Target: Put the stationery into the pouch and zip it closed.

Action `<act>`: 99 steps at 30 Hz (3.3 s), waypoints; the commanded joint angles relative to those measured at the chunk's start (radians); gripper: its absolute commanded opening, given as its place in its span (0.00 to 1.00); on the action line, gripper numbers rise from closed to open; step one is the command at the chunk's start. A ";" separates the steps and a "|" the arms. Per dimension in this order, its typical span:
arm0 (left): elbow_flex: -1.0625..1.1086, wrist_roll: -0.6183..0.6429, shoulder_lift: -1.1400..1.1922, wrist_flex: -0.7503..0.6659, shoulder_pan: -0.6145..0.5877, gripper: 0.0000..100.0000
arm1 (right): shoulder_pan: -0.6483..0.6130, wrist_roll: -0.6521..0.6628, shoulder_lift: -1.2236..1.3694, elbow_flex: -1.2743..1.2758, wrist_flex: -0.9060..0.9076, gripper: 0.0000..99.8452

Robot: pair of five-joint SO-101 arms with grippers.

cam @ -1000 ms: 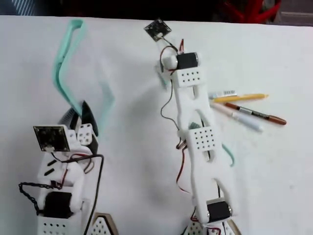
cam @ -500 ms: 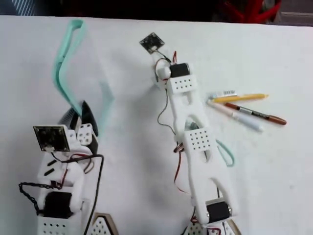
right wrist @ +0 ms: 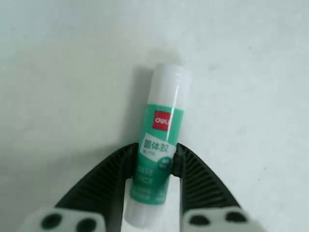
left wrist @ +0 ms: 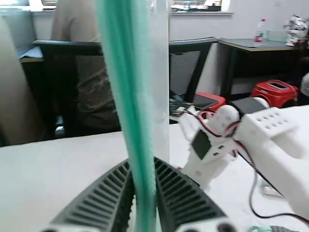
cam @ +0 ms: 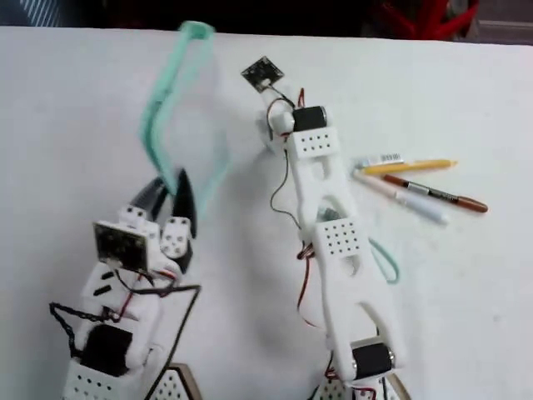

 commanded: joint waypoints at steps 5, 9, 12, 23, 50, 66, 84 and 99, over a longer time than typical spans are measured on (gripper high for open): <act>0.000 -0.060 -0.001 -0.025 0.143 0.03 | 0.094 -0.055 -0.074 -0.021 0.024 0.02; 0.083 -0.064 -0.002 0.005 0.139 0.03 | 0.154 -0.178 -0.107 -0.021 0.028 0.02; 0.132 -0.066 -0.004 0.011 0.137 0.03 | 0.199 -0.190 -0.140 -0.021 0.062 0.02; 0.135 -0.066 -0.004 0.034 0.137 0.03 | 0.335 0.025 -0.541 -0.011 0.255 0.02; 0.173 -0.255 -0.004 0.150 0.372 0.03 | 0.035 0.760 -1.860 1.183 0.242 0.02; 0.178 -0.258 -0.004 0.120 0.371 0.03 | 0.395 1.115 -2.192 1.530 0.248 0.02; 0.178 -0.256 -0.004 0.126 0.372 0.03 | 0.283 1.086 -2.301 1.729 0.179 0.02; 0.178 -0.255 -0.004 0.126 0.383 0.03 | 0.348 1.131 -2.147 1.669 0.245 0.02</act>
